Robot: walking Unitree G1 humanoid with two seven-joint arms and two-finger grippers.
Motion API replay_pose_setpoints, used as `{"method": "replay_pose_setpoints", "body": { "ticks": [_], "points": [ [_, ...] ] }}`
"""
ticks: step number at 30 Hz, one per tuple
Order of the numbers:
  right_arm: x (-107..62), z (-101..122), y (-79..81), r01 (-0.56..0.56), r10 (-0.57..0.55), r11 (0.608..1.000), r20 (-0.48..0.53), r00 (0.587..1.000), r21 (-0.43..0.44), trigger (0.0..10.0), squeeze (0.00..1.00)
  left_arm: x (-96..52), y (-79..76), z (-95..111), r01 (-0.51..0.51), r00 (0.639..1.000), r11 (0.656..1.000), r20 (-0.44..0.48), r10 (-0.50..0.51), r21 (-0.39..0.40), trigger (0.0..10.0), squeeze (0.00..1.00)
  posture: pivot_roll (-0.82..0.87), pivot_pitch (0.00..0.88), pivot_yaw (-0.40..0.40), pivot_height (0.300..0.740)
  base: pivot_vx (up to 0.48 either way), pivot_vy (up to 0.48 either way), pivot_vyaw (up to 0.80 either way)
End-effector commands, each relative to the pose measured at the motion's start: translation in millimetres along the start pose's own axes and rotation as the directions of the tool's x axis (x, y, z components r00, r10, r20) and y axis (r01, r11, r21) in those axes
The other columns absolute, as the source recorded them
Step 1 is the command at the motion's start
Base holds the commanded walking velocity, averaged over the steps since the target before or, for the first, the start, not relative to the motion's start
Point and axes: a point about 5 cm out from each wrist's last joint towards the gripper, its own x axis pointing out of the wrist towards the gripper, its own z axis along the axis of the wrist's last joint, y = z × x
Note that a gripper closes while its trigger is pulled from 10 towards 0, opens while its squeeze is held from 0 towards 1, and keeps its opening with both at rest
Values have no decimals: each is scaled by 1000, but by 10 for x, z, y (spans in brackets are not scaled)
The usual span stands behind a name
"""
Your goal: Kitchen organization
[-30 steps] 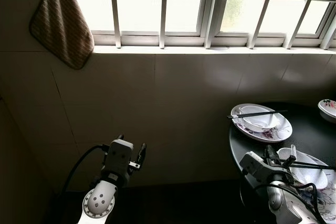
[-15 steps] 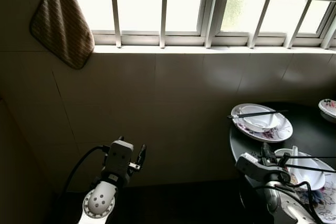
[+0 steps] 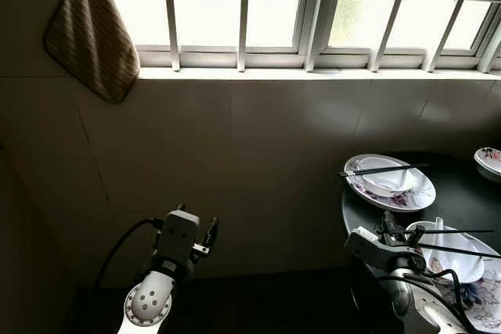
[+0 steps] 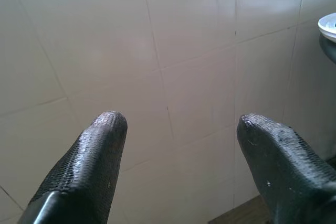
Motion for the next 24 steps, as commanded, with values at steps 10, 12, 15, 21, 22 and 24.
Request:
{"method": "replay_pose_setpoints", "body": {
  "ticks": [10, 12, 15, 21, 22, 24],
  "points": [
    [7, -36, -14, 0, 2, 998, -44, 999, 60, 10000, 0, 12, -43, -2, 21, 1000, 1000, 9, -21, 15, 10000, 0, -27, 0, -38, 740, 0, 0, 0],
    [10, -18, -16, 6, -4, 998, -38, 999, 55, 10000, 0, 13, -43, -5, 21, 1000, 1000, 9, -21, 16, 10000, 0, -27, 0, -38, 740, 0, 0, 0],
    [11, 22, -28, 19, -18, 999, -11, 1000, 36, 10000, 0, 11, -38, -8, 20, 1000, 1000, 8, -20, 16, 10000, 0, -22, 0, -37, 740, 0, 0, 0],
    [1, 212, -65, 68, -52, 993, 152, 987, -98, 10000, 0, 6, -30, -17, 19, 1000, 1000, 4, -19, 17, 10000, 0, -25, 0, -35, 740, 0, 0, 0],
    [-1, 226, -66, 70, -52, 992, 163, 985, -106, 10000, 0, 7, -30, -17, 19, 1000, 1000, 3, -19, 16, 10000, 0, -25, 0, -35, 740, 0, 0, 0],
    [0, 233, -74, 77, -58, 991, 166, 984, -110, 10000, 0, 8, -32, -19, 20, 1000, 1000, 3, -20, 16, 10000, 0, -25, 0, -35, 740, 0, 0, 0]
  ]
}}
